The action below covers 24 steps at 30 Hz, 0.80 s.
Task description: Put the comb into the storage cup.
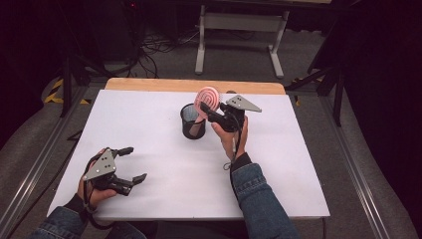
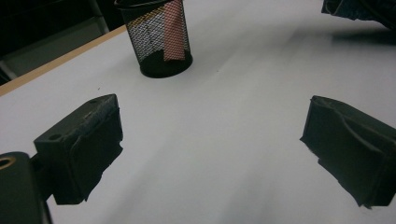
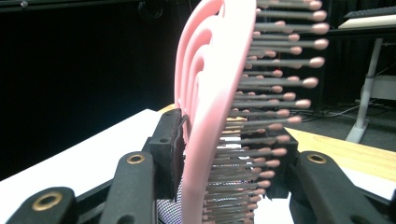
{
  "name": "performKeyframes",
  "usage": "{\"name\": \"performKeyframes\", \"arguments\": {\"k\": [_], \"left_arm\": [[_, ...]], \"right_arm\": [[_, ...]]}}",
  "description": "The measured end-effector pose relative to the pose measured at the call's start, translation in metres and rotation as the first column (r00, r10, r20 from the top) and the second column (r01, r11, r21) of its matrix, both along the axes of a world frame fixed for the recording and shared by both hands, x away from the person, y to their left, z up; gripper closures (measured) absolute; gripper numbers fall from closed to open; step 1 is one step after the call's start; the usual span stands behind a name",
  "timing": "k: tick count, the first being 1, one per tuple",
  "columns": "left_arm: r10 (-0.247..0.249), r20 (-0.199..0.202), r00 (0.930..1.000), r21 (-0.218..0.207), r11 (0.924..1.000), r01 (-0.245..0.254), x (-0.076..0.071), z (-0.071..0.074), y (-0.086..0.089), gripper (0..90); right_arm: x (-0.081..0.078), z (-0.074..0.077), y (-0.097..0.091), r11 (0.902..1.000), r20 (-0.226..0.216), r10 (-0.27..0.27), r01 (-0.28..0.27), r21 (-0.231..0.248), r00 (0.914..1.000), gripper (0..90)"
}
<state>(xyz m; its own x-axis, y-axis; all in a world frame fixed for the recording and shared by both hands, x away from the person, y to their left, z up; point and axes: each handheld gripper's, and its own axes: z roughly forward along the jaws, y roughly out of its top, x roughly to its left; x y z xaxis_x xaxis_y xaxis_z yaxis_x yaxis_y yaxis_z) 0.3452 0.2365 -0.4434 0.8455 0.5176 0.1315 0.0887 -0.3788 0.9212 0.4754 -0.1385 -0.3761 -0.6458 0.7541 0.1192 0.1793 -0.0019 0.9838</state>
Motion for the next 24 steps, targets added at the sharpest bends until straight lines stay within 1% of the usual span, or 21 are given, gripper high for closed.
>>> {"name": "performKeyframes", "arguments": {"k": [2, 6, 10, 12, 18, 20, 24], "left_arm": [[-0.001, 0.001, 1.0, 0.001, 1.0, 0.001, 0.0, 0.0, 0.0, 5.7], [0.001, 0.002, 1.0, 0.0, 1.0, -0.001, 0.0, 0.0, 0.0, 5.7], [0.0, 0.002, 1.0, 0.0, 1.0, 0.0, 0.0, 0.0, 0.0, 5.7], [0.002, 0.003, 1.0, -0.003, 1.0, -0.002, 0.0, 0.0, 0.0, 5.7], [-0.002, 0.0, 1.0, 0.001, 1.0, 0.002, 0.0, 0.0, -0.001, 5.7], [0.002, 0.002, 1.0, -0.007, 1.0, -0.002, 0.0, 0.0, -0.001, 5.7], [-0.001, 0.0, 1.0, -0.001, 1.0, 0.001, 0.0, 0.0, -0.001, 5.7]], "right_arm": [[-0.001, 0.002, 0.0, 0.9999, 0.008, -0.01, 0.01, -0.013, 0.9999, 56.6], [-0.003, 0.006, -0.001, 0.9995, 0.02, -0.016, 0.017, -0.026, 0.9997, 54.6], [-0.005, 0.009, -0.003, 0.9996, 0.026, -0.017, 0.017, -0.021, 0.9995, 52.5], [-0.006, 0.012, -0.003, 0.9995, 0.033, -0.017, 0.018, -0.027, 0.9993, 51.0], [-0.008, 0.018, -0.005, 0.9984, 0.048, -0.03, 0.032, -0.047, 0.9984, 42.8], [-0.01, 0.02, -0.006, 0.9984, 0.049, -0.031, 0.034, -0.045, 0.9983, 40.7], [-0.012, 0.023, -0.008, 0.9974, 0.06, -0.039, 0.043, -0.058, 0.9974, 36.1]]}}
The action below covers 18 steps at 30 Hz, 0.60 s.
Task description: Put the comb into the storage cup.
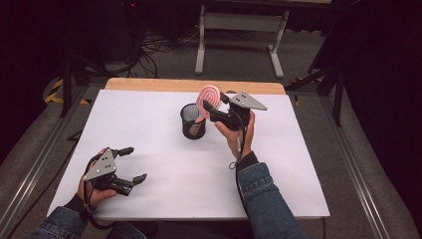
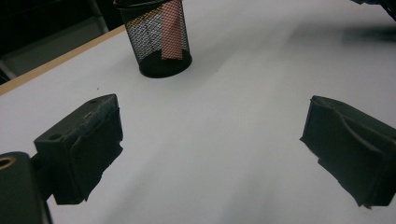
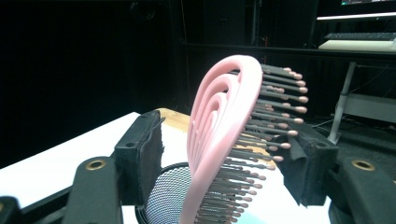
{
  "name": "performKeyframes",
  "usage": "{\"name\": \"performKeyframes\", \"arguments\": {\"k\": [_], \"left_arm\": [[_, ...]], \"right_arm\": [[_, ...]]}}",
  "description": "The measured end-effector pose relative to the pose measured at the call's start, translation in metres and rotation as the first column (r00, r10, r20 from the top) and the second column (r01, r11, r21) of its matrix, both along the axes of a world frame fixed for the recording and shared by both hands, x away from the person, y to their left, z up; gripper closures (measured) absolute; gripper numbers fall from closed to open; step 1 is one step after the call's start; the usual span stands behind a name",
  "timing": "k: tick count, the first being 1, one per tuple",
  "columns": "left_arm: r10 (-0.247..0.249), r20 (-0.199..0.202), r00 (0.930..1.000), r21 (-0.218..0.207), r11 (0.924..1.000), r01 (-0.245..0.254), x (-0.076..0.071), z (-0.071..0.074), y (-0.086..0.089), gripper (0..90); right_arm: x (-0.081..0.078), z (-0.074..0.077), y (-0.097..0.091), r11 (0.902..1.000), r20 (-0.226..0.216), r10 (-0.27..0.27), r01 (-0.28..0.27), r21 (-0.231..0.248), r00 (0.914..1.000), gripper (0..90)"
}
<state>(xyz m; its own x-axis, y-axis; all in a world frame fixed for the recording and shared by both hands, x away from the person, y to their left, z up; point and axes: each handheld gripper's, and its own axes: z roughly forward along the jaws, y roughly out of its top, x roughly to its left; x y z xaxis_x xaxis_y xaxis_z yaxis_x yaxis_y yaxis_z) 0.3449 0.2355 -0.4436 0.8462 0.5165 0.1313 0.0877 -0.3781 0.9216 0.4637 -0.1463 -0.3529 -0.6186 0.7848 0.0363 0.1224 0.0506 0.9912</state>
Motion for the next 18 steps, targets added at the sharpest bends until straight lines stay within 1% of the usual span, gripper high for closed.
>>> {"name": "performKeyframes", "arguments": {"k": [6, 11, 14, 18], "left_arm": [[0.0, 0.0, 1.0, 0.004, 1.0, 0.0, 0.0001, -0.0001, -0.0001, 5.7], [0.001, 0.0, 1.0, 0.006, 1.0, -0.001, 0.0, -0.0001, -0.0002, 5.7], [0.0, 0.001, 1.0, 0.006, 1.0, 0.0, 0.0, 0.0, -0.0002, 5.8], [0.001, 0.0, 1.0, 0.006, 1.0, -0.001, -0.0002, 0.0, -0.0004, 5.7]], "right_arm": [[-0.0011, 0.0023, -0.0014, 0.9999, 0.008, 0.0, 0.0, -0.015, 1.0, 32.9], [-0.0022, 0.0036, -0.001, 0.9997, 0.012, -0.001, 0.001, -0.024, 0.9999, 32.6], [-0.0028, 0.0046, -0.0004, 0.9993, 0.013, -0.004, 0.005, -0.038, 0.9999, 32.6], [-0.0042, 0.0068, -0.0006, 0.9989, 0.025, -0.008, 0.009, -0.047, 0.9997, 32.4]]}}
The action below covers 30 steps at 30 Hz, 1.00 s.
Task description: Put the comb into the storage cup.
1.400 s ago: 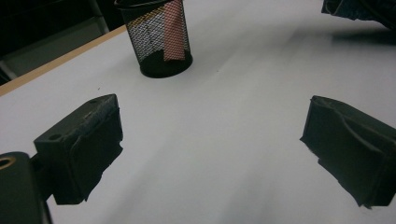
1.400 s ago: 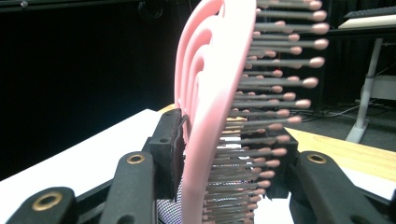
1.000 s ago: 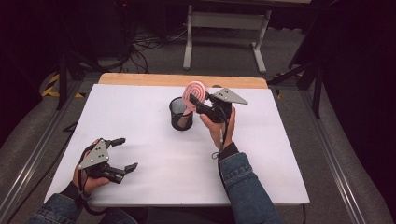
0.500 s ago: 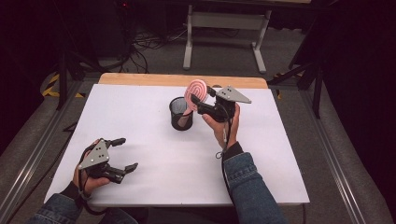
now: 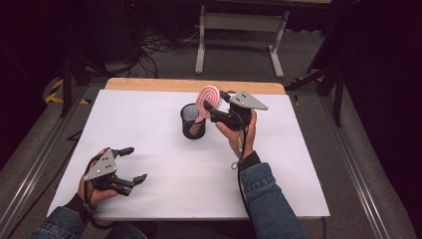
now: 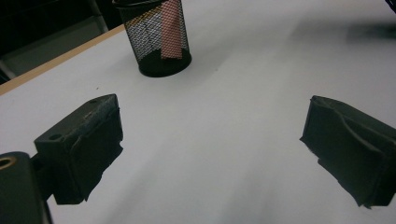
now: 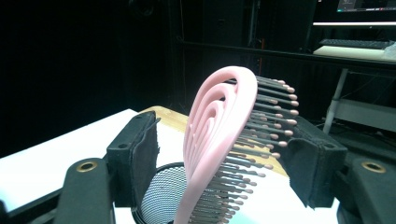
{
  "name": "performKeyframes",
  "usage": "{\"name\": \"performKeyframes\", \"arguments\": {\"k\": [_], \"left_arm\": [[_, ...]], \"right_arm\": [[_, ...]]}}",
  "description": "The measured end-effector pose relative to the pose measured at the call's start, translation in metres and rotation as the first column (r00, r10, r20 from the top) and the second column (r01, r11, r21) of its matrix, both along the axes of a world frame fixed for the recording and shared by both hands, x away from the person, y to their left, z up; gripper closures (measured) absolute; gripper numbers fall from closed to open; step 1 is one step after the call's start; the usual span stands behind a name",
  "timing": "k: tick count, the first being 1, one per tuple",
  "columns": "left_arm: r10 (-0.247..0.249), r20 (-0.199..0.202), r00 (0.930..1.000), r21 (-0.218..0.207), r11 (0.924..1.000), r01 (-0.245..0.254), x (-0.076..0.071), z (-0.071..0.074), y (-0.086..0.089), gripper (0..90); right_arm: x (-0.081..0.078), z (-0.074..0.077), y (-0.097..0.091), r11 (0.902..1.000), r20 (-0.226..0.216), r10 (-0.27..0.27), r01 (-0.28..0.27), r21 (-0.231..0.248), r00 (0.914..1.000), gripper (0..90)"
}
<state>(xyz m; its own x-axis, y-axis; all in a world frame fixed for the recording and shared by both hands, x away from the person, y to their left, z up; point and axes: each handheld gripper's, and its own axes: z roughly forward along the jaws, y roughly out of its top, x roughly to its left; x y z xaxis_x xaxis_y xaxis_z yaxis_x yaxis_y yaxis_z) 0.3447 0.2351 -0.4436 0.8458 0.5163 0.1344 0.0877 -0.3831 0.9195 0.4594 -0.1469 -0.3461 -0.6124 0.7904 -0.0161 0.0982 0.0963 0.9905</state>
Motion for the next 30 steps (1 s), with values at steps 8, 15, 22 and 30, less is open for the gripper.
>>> {"name": "performKeyframes", "arguments": {"k": [8, 15, 22, 30], "left_arm": [[-0.002, -0.001, 1.0, 0.002, 1.0, 0.002, 0.0003, -0.0002, -0.0002, 5.9], [-0.002, -0.002, 1.0, 0.005, 1.0, 0.002, 0.0004, -0.0004, -0.0006, 6.1], [-0.001, -0.001, 1.0, 0.007, 1.0, 0.001, 0.0004, -0.0004, -0.0006, 6.2], [0.002, -0.001, 1.0, 0.003, 1.0, -0.002, 0.0001, 0.0, 0.0, 6.2]], "right_arm": [[-0.0012, 0.0025, -0.0012, 0.9999, 0.005, -0.001, 0.001, -0.016, 1.0, 32.4], [-0.0023, 0.0052, -0.0034, 0.9997, 0.007, -0.002, 0.002, -0.025, 1.0, 32.3], [-0.0037, 0.0071, -0.0043, 0.9992, 0.007, -0.001, 0.001, -0.041, 1.0, 31.1], [-0.0051, 0.0098, -0.0032, 0.9981, 0.024, -0.006, 0.007, -0.061, 0.9997, 26.9]]}}
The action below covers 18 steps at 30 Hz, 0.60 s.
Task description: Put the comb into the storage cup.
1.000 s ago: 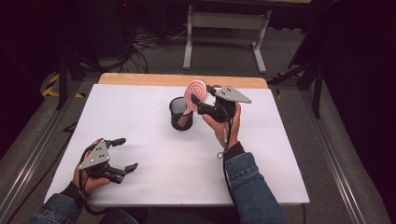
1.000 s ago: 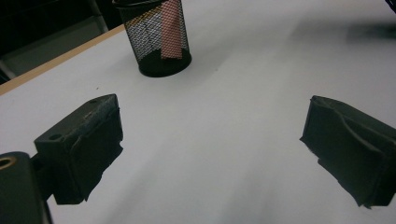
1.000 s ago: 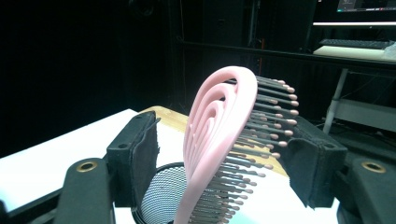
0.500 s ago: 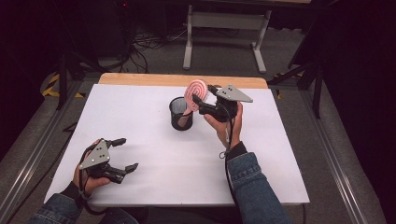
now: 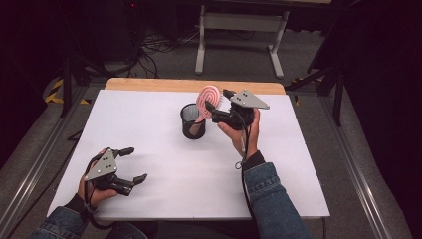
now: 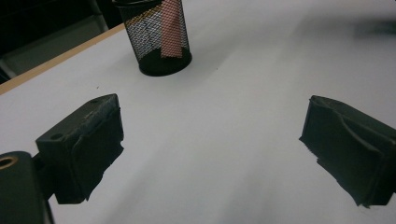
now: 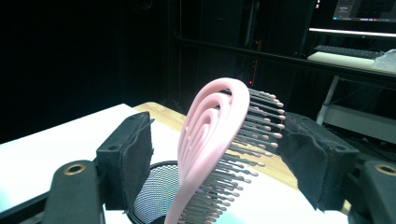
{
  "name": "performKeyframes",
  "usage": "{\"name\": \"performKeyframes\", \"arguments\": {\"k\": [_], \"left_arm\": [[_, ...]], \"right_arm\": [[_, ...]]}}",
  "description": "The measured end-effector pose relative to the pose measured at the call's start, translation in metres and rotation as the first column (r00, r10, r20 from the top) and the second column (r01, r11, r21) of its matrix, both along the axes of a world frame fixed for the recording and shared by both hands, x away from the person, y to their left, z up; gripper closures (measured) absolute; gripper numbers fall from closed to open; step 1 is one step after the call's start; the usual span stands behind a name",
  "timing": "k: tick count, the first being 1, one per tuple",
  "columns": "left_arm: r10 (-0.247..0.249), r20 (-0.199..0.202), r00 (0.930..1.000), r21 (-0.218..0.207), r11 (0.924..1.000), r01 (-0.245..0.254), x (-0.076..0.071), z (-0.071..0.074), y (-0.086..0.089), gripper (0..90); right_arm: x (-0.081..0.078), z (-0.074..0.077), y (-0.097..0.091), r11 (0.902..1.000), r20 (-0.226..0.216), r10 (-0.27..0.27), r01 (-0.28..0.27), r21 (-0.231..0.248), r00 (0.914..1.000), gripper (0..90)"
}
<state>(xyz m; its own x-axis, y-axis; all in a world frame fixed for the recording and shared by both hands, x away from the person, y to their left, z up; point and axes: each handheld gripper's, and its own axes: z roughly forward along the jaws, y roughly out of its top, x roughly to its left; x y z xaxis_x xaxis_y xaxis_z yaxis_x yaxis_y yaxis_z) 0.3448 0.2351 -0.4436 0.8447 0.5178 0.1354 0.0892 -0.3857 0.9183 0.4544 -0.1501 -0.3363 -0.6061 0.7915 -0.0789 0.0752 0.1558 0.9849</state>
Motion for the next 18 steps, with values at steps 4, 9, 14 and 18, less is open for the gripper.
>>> {"name": "performKeyframes", "arguments": {"k": [4, 9, 14, 18], "left_arm": [[-0.001, 0.0, 1.0, 0.002, 1.0, 0.001, -0.0001, 0.0, -0.0001, 6.2], [-0.002, 0.0, 1.0, 0.002, 1.0, 0.002, 0.0001, -0.0001, -0.0001, 6.2], [-0.003, -0.002, 1.0, 0.004, 1.0, 0.003, 0.0002, -0.0004, -0.0005, 6.3], [-0.003, 0.0, 1.0, 0.007, 1.0, 0.003, 0.0, -0.0002, -0.0005, 6.3]], "right_arm": [[-0.0011, 0.0012, 0.0024, 0.9997, 0.013, -0.011, 0.011, -0.022, 0.9999, 21.2], [-0.0014, 0.0014, 0.0043, 0.9985, 0.02, -0.038, 0.038, -0.038, 0.9991, 13.1], [-0.001, 0.0011, 0.0051, 0.9985, 0.019, -0.038, 0.038, -0.04, 0.9991, 7.5], [-0.0003, 0.0004, 0.0052, 0.9988, 0.013, -0.031, 0.032, -0.037, 0.9994, 6.2]]}}
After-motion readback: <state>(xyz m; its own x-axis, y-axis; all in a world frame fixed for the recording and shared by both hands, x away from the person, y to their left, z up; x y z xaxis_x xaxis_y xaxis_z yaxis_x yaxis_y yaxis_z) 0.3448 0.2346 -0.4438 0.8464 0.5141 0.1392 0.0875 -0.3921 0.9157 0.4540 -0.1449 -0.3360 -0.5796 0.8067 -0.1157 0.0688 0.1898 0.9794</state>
